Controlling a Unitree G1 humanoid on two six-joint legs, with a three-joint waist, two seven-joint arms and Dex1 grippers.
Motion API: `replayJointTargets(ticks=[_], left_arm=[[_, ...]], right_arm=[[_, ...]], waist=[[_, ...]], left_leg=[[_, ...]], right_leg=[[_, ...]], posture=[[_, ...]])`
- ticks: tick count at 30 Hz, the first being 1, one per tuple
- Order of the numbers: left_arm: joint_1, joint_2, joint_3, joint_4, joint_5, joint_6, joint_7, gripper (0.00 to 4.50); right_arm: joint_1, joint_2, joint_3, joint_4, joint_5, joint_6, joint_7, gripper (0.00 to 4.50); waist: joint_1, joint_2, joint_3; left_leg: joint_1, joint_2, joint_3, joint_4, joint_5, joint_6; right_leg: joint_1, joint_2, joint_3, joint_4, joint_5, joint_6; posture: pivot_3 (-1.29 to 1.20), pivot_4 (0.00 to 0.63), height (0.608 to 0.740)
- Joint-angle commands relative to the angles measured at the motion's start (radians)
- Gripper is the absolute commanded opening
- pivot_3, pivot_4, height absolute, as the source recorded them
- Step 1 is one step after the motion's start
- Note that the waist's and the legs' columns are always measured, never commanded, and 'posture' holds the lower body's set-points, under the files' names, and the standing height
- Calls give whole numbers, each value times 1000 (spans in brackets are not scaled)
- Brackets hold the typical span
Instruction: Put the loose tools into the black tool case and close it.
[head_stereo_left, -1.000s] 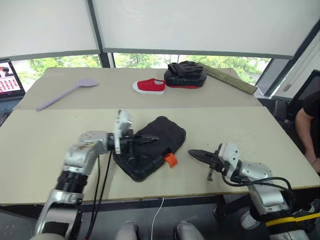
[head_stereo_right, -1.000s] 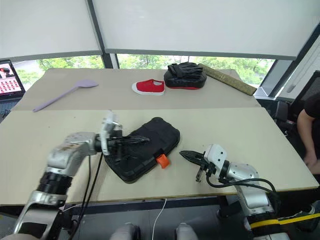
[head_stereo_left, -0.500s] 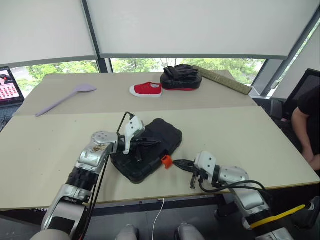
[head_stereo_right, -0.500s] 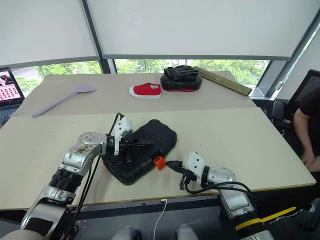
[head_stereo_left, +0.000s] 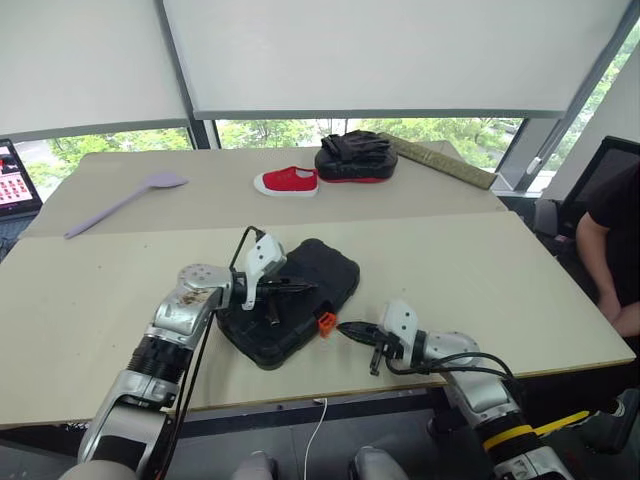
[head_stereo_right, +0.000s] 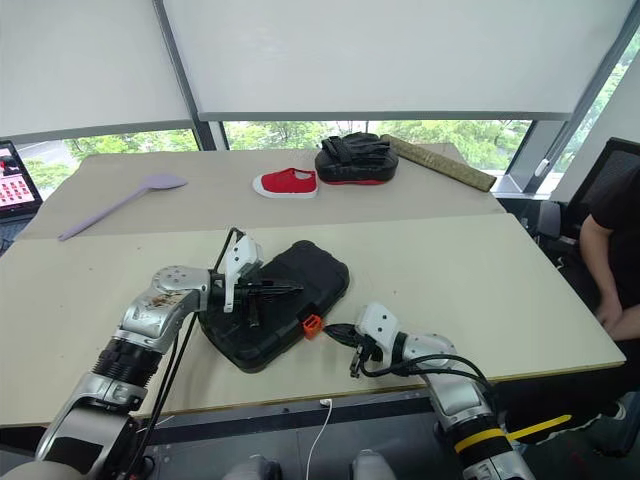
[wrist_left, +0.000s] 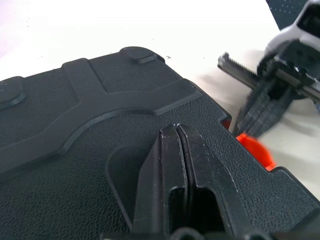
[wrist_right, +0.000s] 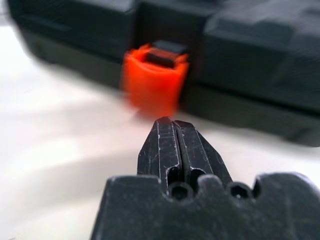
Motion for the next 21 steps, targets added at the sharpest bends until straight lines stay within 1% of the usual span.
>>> replayJointTargets(ticks=[1,5,8,13,18,21], left_arm=[[55,20,-30,45,39,48,2,80],[61,23,-28,44,39,47,1,80],[63,23,-29,53,42,44,1,80],[62,19,-33,48,42,51,3,80],[60,20,-35,53,44,51,3,80],[60,21,-33,53,44,52,3,80]], right_arm=[[25,-43,2,-84,-8,90,6,0],[54,-83,3,-146,8,152,24,0],[28,-51,12,-147,14,166,7,0],[-38,12,13,-64,-18,120,-39,0],[-69,68,-7,-35,15,113,-48,0],[-75,80,-6,-25,11,98,-39,0]], waist=[[1,0,0],[1,0,0],[1,0,-1],[-1,0,-1],[-1,0,-1],[-2,0,-1]], left_leg=[[0,0,0,0,0,0],[0,0,0,0,-1,-1],[1,0,0,-2,-1,-1],[2,0,0,-3,0,-1],[1,-1,0,-4,-1,-1],[2,0,0,-4,0,-1]], right_leg=[[0,0,0,0,0,0],[0,-1,0,0,-1,1],[0,0,0,0,-2,0],[0,0,0,0,-2,0],[0,0,0,-1,-2,0],[0,0,0,0,-2,0]], posture=[[0,150,740],[0,150,740],[0,150,740],[0,150,740],[0,150,740],[0,150,740]])
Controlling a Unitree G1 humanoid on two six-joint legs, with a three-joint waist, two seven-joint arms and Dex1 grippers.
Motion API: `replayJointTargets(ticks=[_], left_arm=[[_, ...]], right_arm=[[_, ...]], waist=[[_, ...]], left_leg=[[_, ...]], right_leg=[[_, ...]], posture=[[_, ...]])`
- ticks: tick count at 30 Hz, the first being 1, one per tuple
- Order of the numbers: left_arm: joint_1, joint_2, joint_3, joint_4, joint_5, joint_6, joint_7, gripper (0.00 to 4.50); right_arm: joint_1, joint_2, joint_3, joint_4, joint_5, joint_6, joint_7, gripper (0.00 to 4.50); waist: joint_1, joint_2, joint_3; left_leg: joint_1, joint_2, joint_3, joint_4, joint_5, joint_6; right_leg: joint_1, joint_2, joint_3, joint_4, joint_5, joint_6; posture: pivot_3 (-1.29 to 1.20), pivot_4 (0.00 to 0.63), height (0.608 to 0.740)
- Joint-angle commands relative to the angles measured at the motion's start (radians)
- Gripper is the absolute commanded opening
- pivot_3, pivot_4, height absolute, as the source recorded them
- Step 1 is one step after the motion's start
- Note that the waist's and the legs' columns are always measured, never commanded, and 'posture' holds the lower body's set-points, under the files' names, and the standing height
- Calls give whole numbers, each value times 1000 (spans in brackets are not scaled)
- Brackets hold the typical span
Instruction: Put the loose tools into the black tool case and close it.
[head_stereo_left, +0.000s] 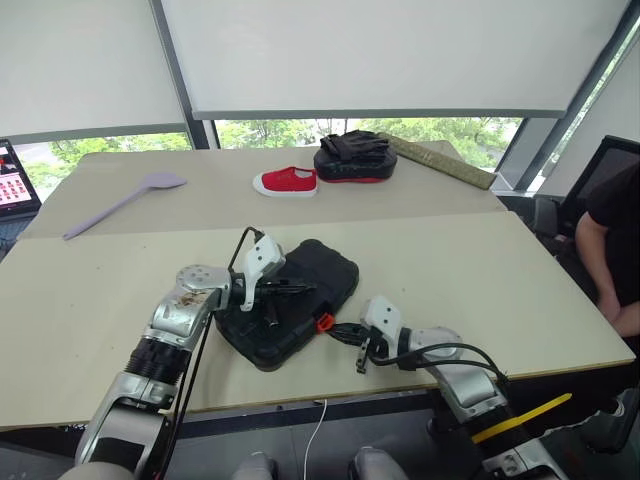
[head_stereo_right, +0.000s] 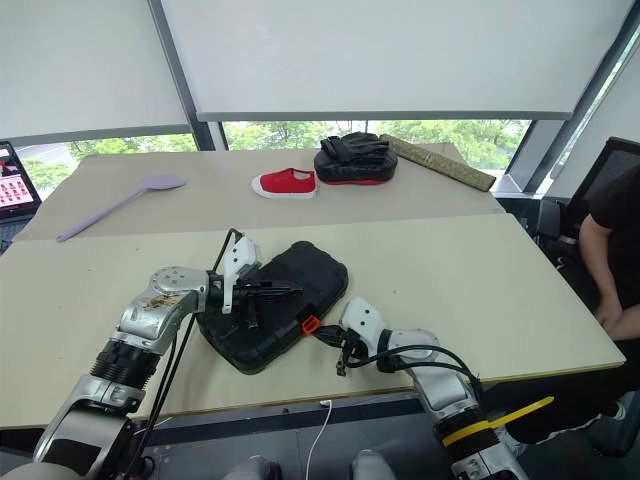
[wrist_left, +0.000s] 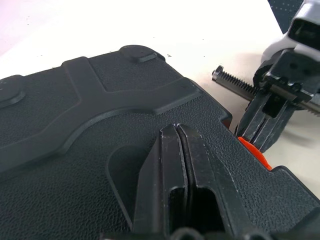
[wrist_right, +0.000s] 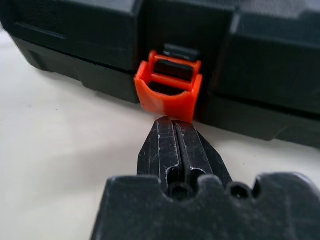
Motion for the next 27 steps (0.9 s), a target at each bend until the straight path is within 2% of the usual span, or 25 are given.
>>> replayJointTargets(ticks=[1,11,22,27], left_arm=[[51,15,-36,69,44,46,2,80],[56,13,-33,78,46,43,7,80],[62,15,-34,79,48,47,8,80],[63,20,-35,75,47,51,4,80]], right_arm=[[-32,23,-19,-17,34,-47,6,0],[-12,88,-102,-105,192,-46,47,0],[-8,49,-80,-93,164,-11,69,0],[34,-11,-126,-173,230,41,101,0]], waist=[[0,0,0],[-5,0,0],[-1,0,0],[0,0,0]], left_leg=[[0,0,0,0,0,0],[0,0,-1,-1,0,0],[3,0,-1,-5,0,0],[3,-1,-1,-5,0,0]], right_leg=[[0,0,0,0,0,0],[-1,1,0,0,0,0],[0,1,1,0,-2,-2],[0,1,1,-1,-2,-2]], posture=[[0,150,740],[0,150,740],[0,150,740],[0,150,740]])
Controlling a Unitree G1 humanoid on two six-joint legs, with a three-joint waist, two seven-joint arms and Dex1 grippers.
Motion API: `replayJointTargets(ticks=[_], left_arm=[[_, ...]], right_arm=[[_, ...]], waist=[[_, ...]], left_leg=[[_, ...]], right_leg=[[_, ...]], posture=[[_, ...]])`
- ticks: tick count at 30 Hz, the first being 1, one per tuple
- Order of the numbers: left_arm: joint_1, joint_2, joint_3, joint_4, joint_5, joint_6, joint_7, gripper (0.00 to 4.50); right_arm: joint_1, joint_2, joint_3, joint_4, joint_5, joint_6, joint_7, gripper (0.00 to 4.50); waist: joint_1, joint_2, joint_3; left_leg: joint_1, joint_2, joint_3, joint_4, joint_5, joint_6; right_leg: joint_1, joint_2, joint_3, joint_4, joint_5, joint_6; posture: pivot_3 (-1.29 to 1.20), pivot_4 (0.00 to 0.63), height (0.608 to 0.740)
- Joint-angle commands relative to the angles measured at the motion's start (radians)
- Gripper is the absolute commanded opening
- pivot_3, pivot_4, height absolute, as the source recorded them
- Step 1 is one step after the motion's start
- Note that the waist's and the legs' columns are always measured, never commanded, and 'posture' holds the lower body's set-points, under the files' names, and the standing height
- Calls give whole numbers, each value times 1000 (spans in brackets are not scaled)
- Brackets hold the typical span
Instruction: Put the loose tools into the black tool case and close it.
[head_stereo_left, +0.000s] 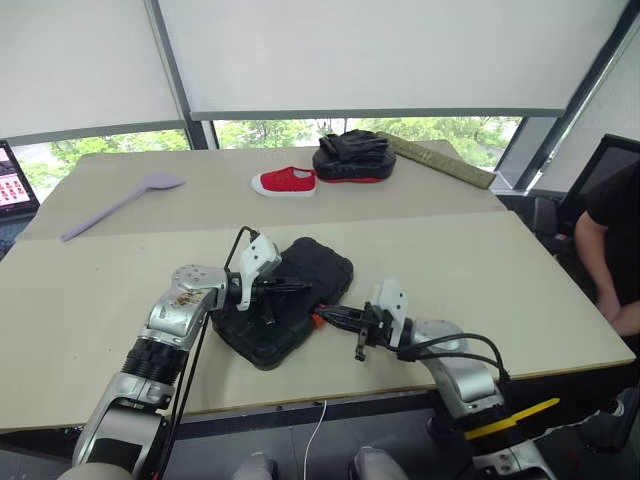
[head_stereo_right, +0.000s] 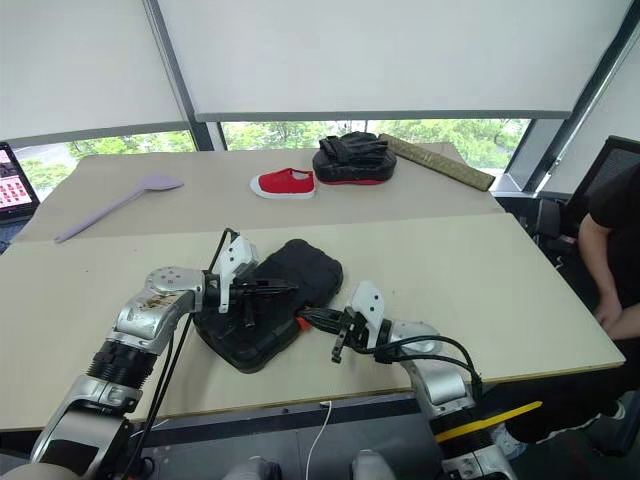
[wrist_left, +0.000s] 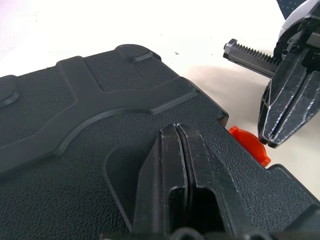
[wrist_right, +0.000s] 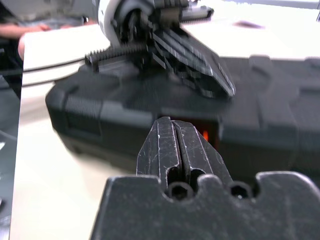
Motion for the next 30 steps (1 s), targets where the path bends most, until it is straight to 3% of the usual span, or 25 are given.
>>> replayJointTargets(ticks=[1,5,13,26,28,30], left_arm=[[60,13,-46,68,46,51,-2,80],[64,14,-46,68,46,50,-3,80],[82,13,-43,51,43,54,6,80],[127,20,-22,16,37,51,33,80],[151,32,-4,-12,13,56,16,80],[186,52,34,-50,-17,19,-11,80]], right_arm=[[28,-54,-38,-103,60,57,27,0],[52,-99,-12,-95,9,157,-31,0],[-36,-14,35,4,-49,150,-98,0],[-120,35,75,89,-75,128,-66,0],[-122,48,44,72,-55,15,-49,0],[-107,32,14,17,-10,51,-27,0]], waist=[[0,0,0],[0,0,0],[0,0,0],[-9,0,0],[-11,0,0],[-23,0,0]], left_leg=[[0,0,0,0,0,0],[0,0,0,0,0,0],[0,0,-1,-1,0,0],[1,0,-1,-2,-1,0],[1,0,-1,-3,-1,0],[-1,0,0,-3,-1,0]], right_leg=[[0,0,0,0,0,0],[0,0,0,-1,0,0],[0,0,0,0,-1,-1],[-1,0,0,-1,-1,-1],[-1,0,0,-1,-2,-1],[-2,0,0,-1,-2,-1]], posture=[[0,150,740],[0,150,740],[0,150,740],[0,150,740],[0,150,740],[0,150,740]])
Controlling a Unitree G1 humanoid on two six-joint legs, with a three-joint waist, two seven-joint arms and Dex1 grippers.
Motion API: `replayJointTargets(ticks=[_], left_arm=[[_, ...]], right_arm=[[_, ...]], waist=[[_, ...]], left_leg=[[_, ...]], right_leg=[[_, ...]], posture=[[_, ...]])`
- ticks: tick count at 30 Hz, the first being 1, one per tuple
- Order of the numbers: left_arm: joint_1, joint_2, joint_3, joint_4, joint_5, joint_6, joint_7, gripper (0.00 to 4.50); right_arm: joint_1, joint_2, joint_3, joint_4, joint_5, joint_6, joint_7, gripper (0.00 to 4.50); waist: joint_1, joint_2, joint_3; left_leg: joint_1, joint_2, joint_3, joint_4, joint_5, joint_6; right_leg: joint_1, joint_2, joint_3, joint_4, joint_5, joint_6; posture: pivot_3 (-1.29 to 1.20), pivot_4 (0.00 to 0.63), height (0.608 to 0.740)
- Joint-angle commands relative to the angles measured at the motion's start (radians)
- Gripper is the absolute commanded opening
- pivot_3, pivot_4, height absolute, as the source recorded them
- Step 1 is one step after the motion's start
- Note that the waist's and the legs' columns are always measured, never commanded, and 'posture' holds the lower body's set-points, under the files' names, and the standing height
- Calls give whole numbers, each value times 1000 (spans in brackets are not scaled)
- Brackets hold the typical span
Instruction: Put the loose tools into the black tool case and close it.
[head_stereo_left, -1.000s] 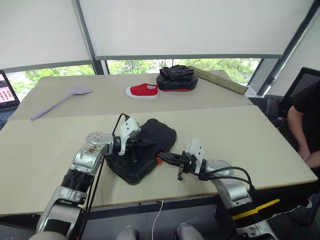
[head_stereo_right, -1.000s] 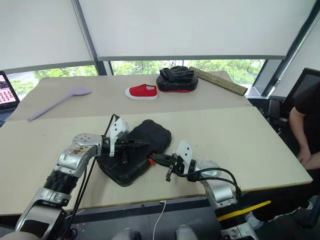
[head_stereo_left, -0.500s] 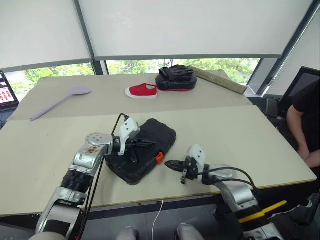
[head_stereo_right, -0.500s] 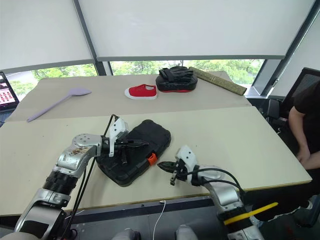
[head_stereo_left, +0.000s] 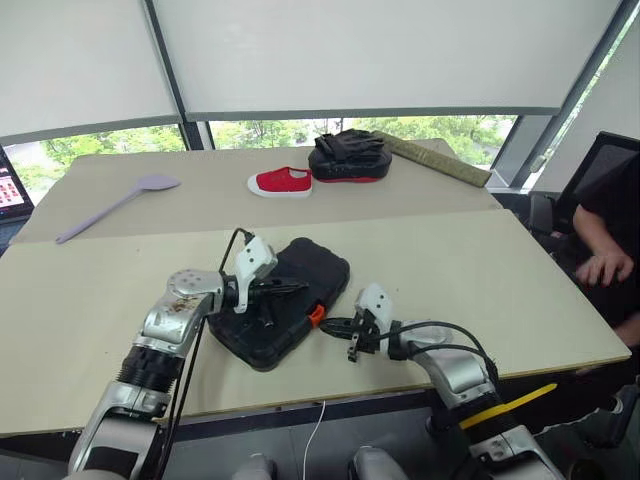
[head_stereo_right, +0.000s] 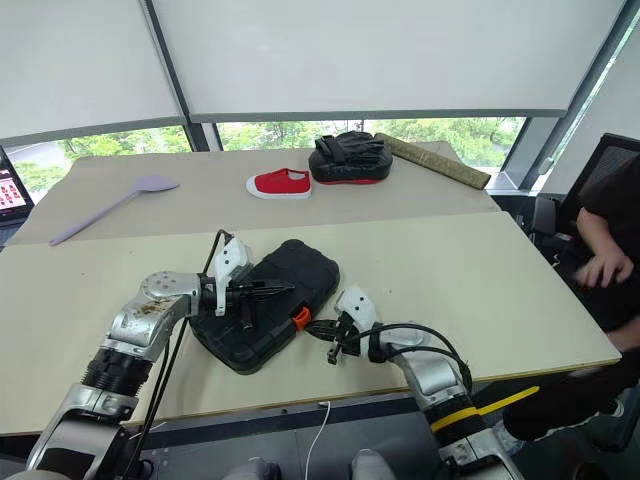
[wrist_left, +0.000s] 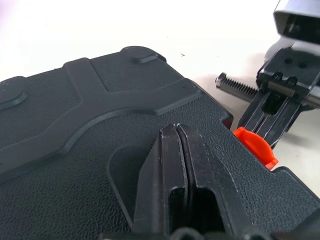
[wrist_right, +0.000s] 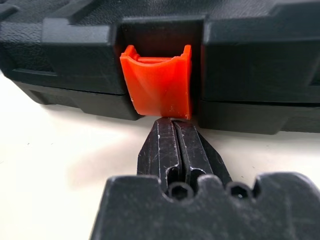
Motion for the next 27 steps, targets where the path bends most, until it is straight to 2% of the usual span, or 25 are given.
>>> replayJointTargets(ticks=[1,3,4,5,6,7,11,12,13,14,16,20,27], left_arm=[[127,43,18,18,-6,-8,-33,19],[158,47,92,-11,-52,-71,-42,0],[171,42,152,-34,-99,-114,-53,538],[186,48,209,-67,-157,-118,-73,740],[204,62,252,-99,-204,-108,-92,883],[232,88,291,-128,-231,-118,-117,1484],[335,220,377,-126,-191,-169,-140,2840],[352,256,415,-80,-168,-190,-114,3251],[362,280,451,-36,-146,-212,-80,3433],[384,304,487,-3,-138,-202,-53,3908],[458,341,528,32,-90,-265,-28,4432],[623,343,566,16,32,-454,57,4432],[698,294,583,-86,-28,-422,100,4432]], right_arm=[[0,-32,-62,-138,77,-35,51,289],[43,-100,-58,-181,79,-62,118,722],[67,-127,-74,-208,94,-69,135,1034],[90,-155,-95,-234,110,-81,152,1451],[109,-179,-115,-254,120,-96,162,1574],[132,-210,-143,-271,135,-104,178,2126],[183,-314,-234,-256,153,-191,238,3431],[188,-347,-257,-224,141,-250,262,3809],[189,-372,-279,-194,135,-290,278,4065],[184,-393,-306,-160,133,-324,288,4456],[166,-429,-339,-86,123,-392,303,4500],[137,-479,-359,52,97,-521,342,4500],[126,-483,-367,130,92,-602,338,4500]], waist=[[-9,0,0],[-12,1,0],[-10,1,0],[-8,1,1],[-4,0,1],[0,-1,3],[14,-4,8],[18,-5,9],[23,-7,10],[25,-8,11],[28,-11,14],[27,-11,15],[53,-14,17]], left_leg=[[0,0,0,0,-1,0],[0,1,0,-1,-3,-1],[1,1,-1,-1,-4,-1],[2,1,-1,-1,-5,-2],[1,1,-1,-1,-5,-2],[0,1,-1,-1,-6,-3],[-10,1,0,1,-6,-4],[-13,0,0,2,-6,-4],[-14,0,0,3,-6,-4],[-15,-1,1,3,-6,-4],[-15,-1,1,4,-6,-4],[-15,-1,4,2,-7,-5],[-16,1,5,2,-8,-6]], right_leg=[[0,0,0,0,0,0],[-1,1,2,0,-1,-1],[0,1,2,0,-1,-1],[0,2,2,0,-2,-1],[0,2,2,0,-3,-1],[-1,2,1,0,-4,-1],[-11,0,1,0,-4,-1],[-14,-1,1,0,-3,-1],[-14,-1,1,0,-2,-1],[-15,-2,1,0,-2,-1],[-15,-2,0,-1,-2,0],[-15,-6,0,-4,1,-5],[-16,-5,-2,-4,0,-7]], posture=[[0,150,740],[0,150,740],[0,150,740],[0,150,740],[0,150,740],[0,150,740],[0,150,740],[0,150,740],[0,150,740],[0,150,740],[0,150,740],[0,150,740],[0,150,740]])
